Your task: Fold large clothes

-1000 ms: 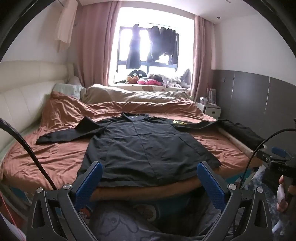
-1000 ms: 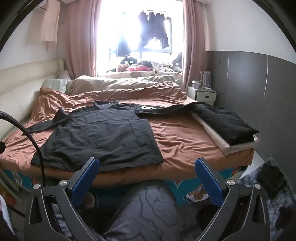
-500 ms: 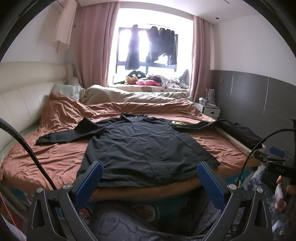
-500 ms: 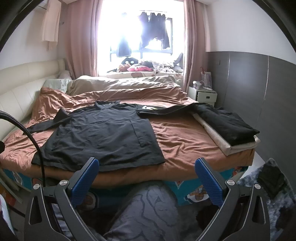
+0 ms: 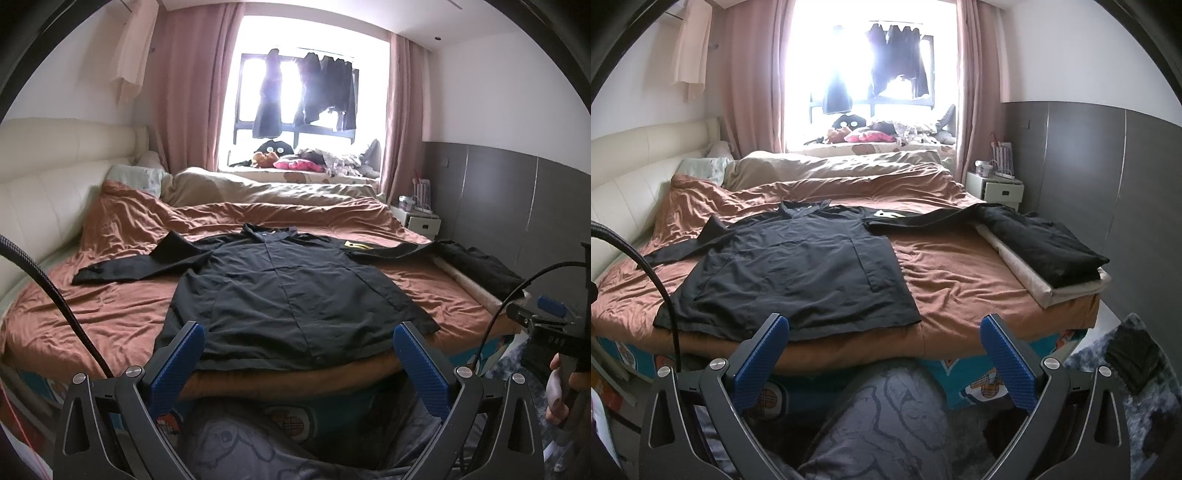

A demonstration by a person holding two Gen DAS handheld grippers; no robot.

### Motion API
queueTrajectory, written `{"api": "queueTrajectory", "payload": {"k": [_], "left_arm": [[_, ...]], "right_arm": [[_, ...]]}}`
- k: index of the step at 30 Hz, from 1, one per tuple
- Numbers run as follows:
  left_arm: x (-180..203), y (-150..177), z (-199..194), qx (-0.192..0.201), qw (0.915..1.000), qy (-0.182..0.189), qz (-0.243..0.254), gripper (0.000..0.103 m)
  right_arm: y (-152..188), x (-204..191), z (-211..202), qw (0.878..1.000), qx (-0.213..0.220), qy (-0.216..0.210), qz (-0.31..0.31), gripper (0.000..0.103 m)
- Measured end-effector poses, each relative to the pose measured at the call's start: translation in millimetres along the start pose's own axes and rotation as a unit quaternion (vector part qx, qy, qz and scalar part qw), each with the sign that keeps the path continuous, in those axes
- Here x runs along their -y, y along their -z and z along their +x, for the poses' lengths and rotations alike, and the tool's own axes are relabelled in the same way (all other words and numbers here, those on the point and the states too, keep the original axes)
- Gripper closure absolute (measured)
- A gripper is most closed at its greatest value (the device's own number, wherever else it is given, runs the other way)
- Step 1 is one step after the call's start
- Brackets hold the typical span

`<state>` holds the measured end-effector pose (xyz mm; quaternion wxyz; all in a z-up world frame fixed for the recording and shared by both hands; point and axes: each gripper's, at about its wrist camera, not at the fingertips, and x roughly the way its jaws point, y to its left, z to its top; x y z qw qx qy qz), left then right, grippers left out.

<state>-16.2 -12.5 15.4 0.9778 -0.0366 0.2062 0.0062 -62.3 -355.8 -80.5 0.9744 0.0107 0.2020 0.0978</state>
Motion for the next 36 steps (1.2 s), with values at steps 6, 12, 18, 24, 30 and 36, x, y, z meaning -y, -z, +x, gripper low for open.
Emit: {"api": "queueTrajectory", "payload": {"k": [6,12,18,24,30,36], "left_arm": [[7.9,-3.4,-5.5,0.003,1.0000,-0.008,-0.004,0.000],[-8.1,3.5,1.8,0.004,0.9999,-0.011,-0.012,0.000],[-11.2,4.9,0.0,0.005,0.9999,-0.009,-0.013,0.000],[-10.3,7.5,1.1,0.006,0.9999,-0.006,-0.011,0.000],[-9.0,5.3,0.2,0.007,0.9998,-0.011,-0.013,0.000],[-9.5,5.1,0.1,0.006,0.9999,-0.011,-0.012,0.000]], "right_arm": [[2.3,2.1,-0.8,1.000,0.002,-0.001,0.003,0.000],[3.1,3.3,-3.3,1.000,0.004,0.001,0.005,0.000],[3.1,2.4,-3.2,1.000,0.006,0.004,0.007,0.000],[4.4,3.7,-2.9,1.000,0.007,0.004,0.007,0.000],[4.7,3.6,-2.1,1.000,0.007,0.004,0.007,0.000],[5.1,3.6,-2.1,1.000,0.007,0.004,0.007,0.000]]}}
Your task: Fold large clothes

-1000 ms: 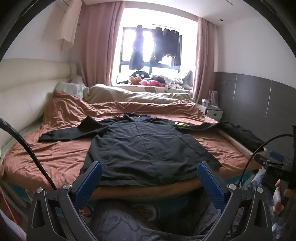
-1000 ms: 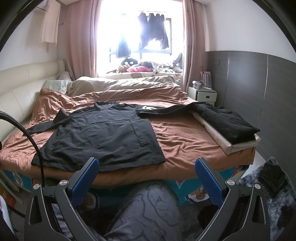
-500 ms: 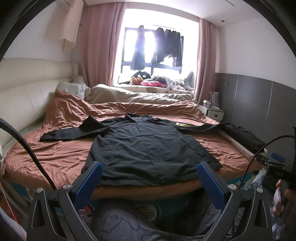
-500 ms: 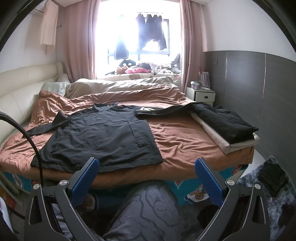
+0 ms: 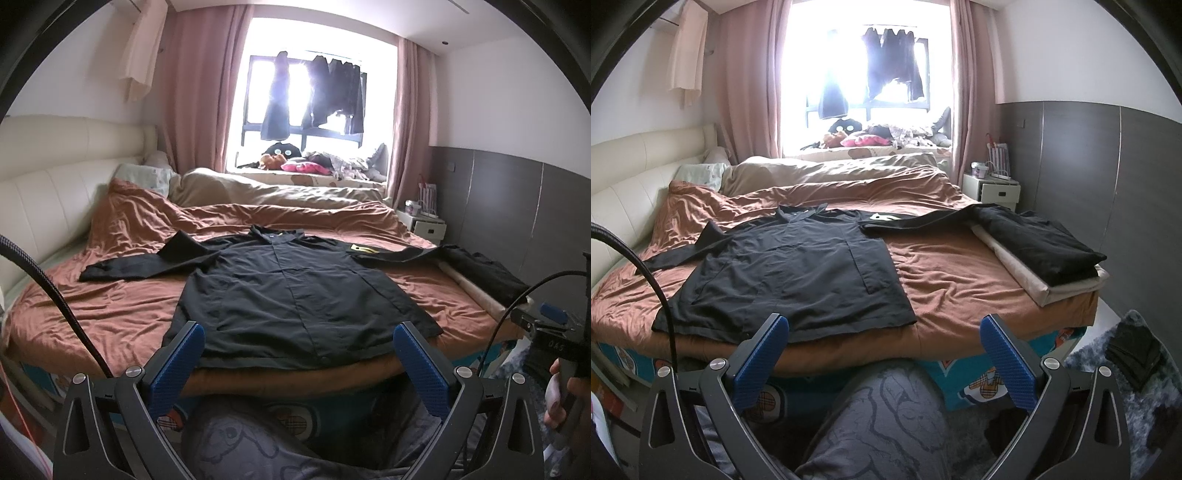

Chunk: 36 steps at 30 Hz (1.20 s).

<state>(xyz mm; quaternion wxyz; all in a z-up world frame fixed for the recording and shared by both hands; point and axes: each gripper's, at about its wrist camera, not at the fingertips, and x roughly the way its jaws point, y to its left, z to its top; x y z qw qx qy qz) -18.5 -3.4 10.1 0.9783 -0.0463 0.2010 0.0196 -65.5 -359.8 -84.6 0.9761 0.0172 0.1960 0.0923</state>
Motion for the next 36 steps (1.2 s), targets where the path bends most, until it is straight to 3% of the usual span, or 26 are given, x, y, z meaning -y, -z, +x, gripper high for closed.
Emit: {"api": "queueTrajectory", "payload": {"k": [16,36], "left_arm": [[-21.4,-5.5,17.0,-0.004,0.9999,-0.010,-0.010,0.000],[-100.5,-29.9,90.5,-0.039,0.9959,-0.073,-0.038,0.000]], "right_arm": [[-10.2,1.9,19.0,1.000,-0.007,-0.009,0.003,0.000],[-55.3,-31.7,125.7,0.997,-0.017,-0.075,-0.021,0.000]]}}
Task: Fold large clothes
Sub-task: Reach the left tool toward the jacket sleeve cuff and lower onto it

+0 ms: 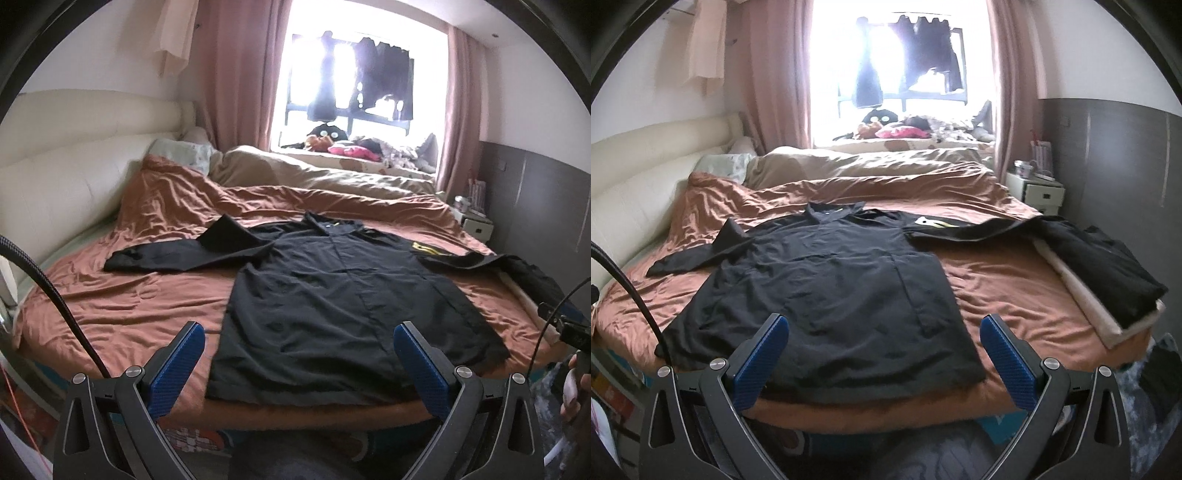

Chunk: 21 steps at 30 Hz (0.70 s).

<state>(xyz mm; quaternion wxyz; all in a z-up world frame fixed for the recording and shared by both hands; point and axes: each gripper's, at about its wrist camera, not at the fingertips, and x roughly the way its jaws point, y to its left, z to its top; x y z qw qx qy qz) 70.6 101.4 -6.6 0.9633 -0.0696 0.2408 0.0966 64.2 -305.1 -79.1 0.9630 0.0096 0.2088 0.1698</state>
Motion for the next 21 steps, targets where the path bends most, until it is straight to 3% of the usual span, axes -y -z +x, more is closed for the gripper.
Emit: {"api": "queueTrajectory", "payload": {"k": [15,21], "left_arm": [[-89.3,-31.2,80.0,-0.026,0.9964,-0.058,-0.056,0.001],[-133.3,-45.8,112.7,-0.039,0.9923,-0.081,-0.085,0.009]], "right_arm": [[-40.0,-20.9,85.6,0.999,-0.028,-0.037,-0.021,0.000],[-60.5,-32.6,121.2,0.998,-0.041,-0.052,-0.023,0.000]]}}
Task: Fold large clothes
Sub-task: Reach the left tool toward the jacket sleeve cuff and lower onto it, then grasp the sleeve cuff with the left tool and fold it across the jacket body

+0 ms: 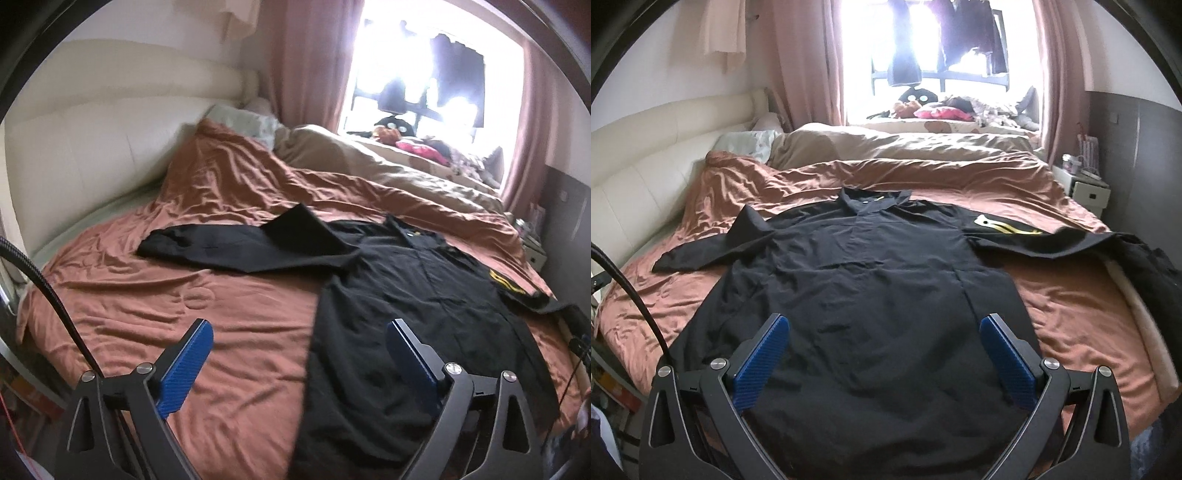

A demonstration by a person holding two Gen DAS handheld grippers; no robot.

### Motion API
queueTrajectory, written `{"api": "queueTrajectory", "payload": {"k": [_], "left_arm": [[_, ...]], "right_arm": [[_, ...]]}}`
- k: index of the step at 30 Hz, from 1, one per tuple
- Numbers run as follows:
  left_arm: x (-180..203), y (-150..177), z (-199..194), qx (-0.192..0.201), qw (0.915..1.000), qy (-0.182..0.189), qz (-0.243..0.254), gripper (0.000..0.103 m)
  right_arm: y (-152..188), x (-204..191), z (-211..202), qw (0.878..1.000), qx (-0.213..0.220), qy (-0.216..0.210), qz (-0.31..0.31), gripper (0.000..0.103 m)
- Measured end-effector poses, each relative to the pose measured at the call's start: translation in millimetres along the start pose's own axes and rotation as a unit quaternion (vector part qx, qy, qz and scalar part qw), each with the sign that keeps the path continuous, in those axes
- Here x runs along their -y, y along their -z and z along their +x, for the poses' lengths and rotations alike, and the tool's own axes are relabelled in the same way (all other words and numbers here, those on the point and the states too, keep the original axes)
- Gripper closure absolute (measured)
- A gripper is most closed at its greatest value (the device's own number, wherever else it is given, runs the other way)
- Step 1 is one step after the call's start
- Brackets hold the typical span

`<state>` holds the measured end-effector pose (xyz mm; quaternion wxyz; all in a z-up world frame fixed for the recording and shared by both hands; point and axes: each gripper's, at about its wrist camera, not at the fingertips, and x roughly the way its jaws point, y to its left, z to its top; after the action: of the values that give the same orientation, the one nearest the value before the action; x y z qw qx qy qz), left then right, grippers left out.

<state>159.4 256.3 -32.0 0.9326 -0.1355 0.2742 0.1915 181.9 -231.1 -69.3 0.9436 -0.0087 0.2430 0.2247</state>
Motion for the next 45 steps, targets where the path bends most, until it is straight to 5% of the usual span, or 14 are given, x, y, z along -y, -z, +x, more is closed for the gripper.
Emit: {"api": "queueTrajectory", "payload": {"k": [13,20,25,40,42,43,45], "left_arm": [[-92.1,-56.8,103.0,-0.032,0.9962,-0.048,-0.065,0.024],[-139.1,-76.9,172.2,-0.070,0.9896,-0.066,-0.107,0.046],[-168.5,-81.2,225.4,-0.103,0.9817,-0.087,-0.134,0.046],[-226.8,-67.0,336.9,-0.180,0.9572,-0.121,-0.192,0.046],[-228.8,-73.3,338.0,-0.171,0.9584,-0.132,-0.187,0.070],[-232.1,-77.8,338.0,-0.167,0.9587,-0.130,-0.191,0.091],[-236.3,-86.1,335.2,-0.158,0.9595,-0.113,-0.204,0.098]], "right_arm": [[-50.7,-33.5,92.8,0.998,-0.019,-0.029,-0.045,0.005],[-71.0,-59.8,145.4,0.995,-0.030,-0.037,-0.084,0.015],[-79.3,-80.9,187.1,0.992,-0.056,-0.047,-0.106,0.032],[-103.3,-124.8,271.5,0.989,-0.101,-0.047,-0.093,0.033],[-108.2,-130.1,286.4,0.989,-0.109,-0.062,-0.084,0.033],[-109.6,-131.1,292.5,0.988,-0.112,-0.068,-0.081,0.033],[-113.0,-135.9,308.4,0.987,-0.120,-0.079,-0.075,0.033]]}}
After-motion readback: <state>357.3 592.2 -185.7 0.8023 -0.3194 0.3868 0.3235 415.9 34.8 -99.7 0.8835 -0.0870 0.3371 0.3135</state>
